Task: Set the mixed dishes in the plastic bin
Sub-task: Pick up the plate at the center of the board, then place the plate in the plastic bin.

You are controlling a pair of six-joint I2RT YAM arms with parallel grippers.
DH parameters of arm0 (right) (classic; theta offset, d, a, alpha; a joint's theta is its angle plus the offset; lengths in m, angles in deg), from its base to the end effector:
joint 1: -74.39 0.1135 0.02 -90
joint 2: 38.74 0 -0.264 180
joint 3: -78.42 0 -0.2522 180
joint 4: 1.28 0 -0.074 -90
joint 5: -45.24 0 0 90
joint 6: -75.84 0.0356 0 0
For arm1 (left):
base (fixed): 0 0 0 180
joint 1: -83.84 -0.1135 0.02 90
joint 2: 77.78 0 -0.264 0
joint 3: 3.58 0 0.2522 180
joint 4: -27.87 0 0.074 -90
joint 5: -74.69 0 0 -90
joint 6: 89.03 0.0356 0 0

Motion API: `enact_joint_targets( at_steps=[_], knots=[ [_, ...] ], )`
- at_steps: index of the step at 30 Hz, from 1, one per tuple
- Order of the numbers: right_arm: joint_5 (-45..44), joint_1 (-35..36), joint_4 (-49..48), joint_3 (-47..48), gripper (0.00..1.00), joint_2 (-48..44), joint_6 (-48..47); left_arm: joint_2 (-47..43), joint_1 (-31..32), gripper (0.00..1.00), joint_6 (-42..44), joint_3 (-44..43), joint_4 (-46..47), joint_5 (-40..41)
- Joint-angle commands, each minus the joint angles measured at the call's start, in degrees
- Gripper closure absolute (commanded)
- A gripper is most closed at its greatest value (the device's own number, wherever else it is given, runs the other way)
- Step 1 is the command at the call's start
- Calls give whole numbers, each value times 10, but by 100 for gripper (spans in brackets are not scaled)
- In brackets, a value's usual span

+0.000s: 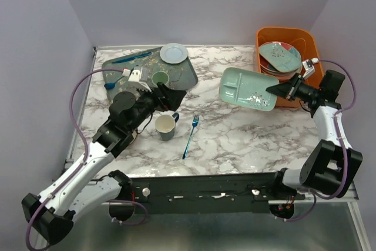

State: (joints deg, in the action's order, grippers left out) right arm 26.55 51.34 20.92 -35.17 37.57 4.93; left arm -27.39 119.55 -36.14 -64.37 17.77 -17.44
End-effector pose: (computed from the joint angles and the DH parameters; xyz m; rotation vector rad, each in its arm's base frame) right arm 0.2693 -0.0779 0.2813 -0.0193 1.9255 1.2490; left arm 0.1692 -0.1232 0.3630 0.0107 1.6604 -1.0154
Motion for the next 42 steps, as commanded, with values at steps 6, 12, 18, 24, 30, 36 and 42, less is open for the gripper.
enact_joint_targets(
  at_steps=[6,12,18,24,30,36,42],
  knots=[
    [-130,-9,-133,32,100,-23,177,-111,-11,1,162,-21,-268,132],
    [-222,-9,-135,71,100,-6,227,-163,-10,1,225,2,-317,192],
    [-314,-9,-136,89,100,6,260,-208,-12,1,223,44,-291,209],
    [-381,-9,-136,107,100,30,297,-211,-14,1,220,48,-297,220],
    [-419,-10,-136,129,100,58,310,-210,-18,1,217,50,-296,222],
    [-444,-12,-137,151,100,92,321,-209,-23,1,218,51,-297,223],
    [-463,-16,-137,178,100,127,336,-208,-25,1,218,51,-296,226]
  ],
)
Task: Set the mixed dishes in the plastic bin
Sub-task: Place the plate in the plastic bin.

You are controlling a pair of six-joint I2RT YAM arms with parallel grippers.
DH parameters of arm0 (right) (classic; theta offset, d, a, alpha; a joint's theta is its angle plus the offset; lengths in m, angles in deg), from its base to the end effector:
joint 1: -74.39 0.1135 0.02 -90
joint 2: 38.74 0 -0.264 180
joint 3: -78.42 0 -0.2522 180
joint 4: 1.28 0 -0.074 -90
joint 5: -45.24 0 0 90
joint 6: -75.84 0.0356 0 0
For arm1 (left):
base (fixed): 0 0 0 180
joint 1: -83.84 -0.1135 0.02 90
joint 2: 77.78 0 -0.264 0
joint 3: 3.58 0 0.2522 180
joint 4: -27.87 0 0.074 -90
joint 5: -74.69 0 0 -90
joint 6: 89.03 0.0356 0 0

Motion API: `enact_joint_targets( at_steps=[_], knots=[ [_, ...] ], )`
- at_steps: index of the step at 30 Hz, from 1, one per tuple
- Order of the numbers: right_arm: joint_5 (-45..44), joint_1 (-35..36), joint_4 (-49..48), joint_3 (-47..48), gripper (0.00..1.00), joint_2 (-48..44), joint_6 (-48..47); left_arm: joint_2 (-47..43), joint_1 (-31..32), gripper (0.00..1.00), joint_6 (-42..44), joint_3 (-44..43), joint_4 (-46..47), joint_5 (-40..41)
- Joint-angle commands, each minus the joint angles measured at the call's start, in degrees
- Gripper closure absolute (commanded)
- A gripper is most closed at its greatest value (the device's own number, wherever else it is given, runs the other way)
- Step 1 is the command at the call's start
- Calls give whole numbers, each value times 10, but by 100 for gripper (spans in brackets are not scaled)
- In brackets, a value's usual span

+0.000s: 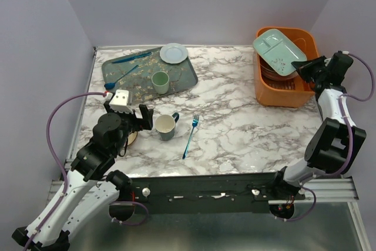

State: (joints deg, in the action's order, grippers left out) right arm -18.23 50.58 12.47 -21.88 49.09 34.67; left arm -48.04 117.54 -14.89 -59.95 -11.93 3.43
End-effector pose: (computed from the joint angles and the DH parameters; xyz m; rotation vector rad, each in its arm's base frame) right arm 0.3339 -0.1299 0.3022 0.9082 1.7622 0.7373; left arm 0.1071 -0.0577 0.3330 0.0460 1.7994 -0.3258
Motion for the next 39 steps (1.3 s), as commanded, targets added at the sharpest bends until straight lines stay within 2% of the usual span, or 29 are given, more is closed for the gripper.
enact_joint_targets(
  at_steps=[1,14,29,31,33,39],
  knots=[
    [-17,-11,-51,48,100,21,43,-1,-6,1,6,8,0,17],
    [-31,-25,-46,85,99,78,61,5,-15,1,5,8,2,14],
    [-39,-25,-22,120,91,129,42,7,-21,1,3,9,3,9],
    [-40,-25,-22,121,88,132,40,7,-20,1,3,9,4,9],
    [-42,-25,-21,121,80,134,38,7,-21,1,3,9,4,9],
    [-39,-25,-19,122,71,138,39,7,-21,1,1,9,4,8]
  ],
)
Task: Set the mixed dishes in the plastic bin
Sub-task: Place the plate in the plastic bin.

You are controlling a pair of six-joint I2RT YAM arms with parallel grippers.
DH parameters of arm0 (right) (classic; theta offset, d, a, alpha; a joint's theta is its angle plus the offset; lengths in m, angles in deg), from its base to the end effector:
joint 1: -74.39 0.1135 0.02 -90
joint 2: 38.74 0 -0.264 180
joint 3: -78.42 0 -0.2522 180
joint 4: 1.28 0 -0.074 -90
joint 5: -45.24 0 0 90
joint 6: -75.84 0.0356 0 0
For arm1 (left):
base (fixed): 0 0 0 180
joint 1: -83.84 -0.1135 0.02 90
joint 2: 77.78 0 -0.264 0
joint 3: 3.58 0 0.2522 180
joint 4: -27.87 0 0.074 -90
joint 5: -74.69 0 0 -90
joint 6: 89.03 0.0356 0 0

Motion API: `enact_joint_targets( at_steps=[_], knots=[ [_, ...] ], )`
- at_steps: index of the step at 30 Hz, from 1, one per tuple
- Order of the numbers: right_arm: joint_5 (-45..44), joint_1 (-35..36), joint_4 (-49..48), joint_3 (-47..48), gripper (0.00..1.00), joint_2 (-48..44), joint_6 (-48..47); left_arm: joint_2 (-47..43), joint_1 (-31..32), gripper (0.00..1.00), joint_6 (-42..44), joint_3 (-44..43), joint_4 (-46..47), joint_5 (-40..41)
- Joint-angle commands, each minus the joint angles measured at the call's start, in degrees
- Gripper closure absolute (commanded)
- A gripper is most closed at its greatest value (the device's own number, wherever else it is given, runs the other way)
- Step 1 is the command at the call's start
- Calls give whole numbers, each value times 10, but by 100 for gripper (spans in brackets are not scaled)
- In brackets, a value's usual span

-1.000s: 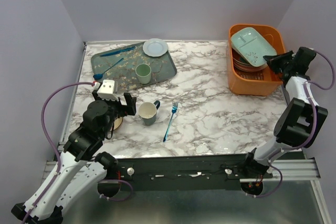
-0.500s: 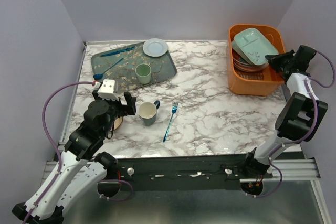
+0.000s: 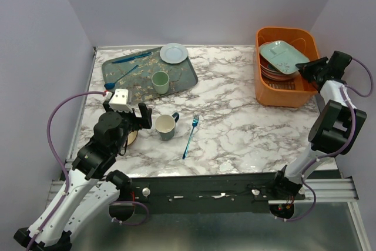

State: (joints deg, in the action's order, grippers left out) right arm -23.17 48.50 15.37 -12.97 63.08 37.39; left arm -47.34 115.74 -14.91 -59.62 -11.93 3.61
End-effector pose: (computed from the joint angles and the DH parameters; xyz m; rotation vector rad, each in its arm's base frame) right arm 0.3768 -0.1683 0.2609 1.1369 1.7900 0.6628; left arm 0.1116 -0.0558 0.3298 0.0196 1.8145 -0.2932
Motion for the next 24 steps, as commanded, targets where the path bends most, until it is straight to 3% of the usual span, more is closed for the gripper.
enact_joint_targets(
  at_steps=[1,10,19,24],
  knots=[
    [10,-4,-48,33,70,-1,11,0,-4,1,2,5,4,5],
    [13,-4,-47,30,53,-2,12,-2,-5,1,1,6,4,2],
    [23,-4,-47,24,23,-14,-3,-2,-7,1,1,6,5,-1],
    [24,-4,-47,14,17,-34,-18,-4,-7,1,1,5,5,-3]
  ],
)
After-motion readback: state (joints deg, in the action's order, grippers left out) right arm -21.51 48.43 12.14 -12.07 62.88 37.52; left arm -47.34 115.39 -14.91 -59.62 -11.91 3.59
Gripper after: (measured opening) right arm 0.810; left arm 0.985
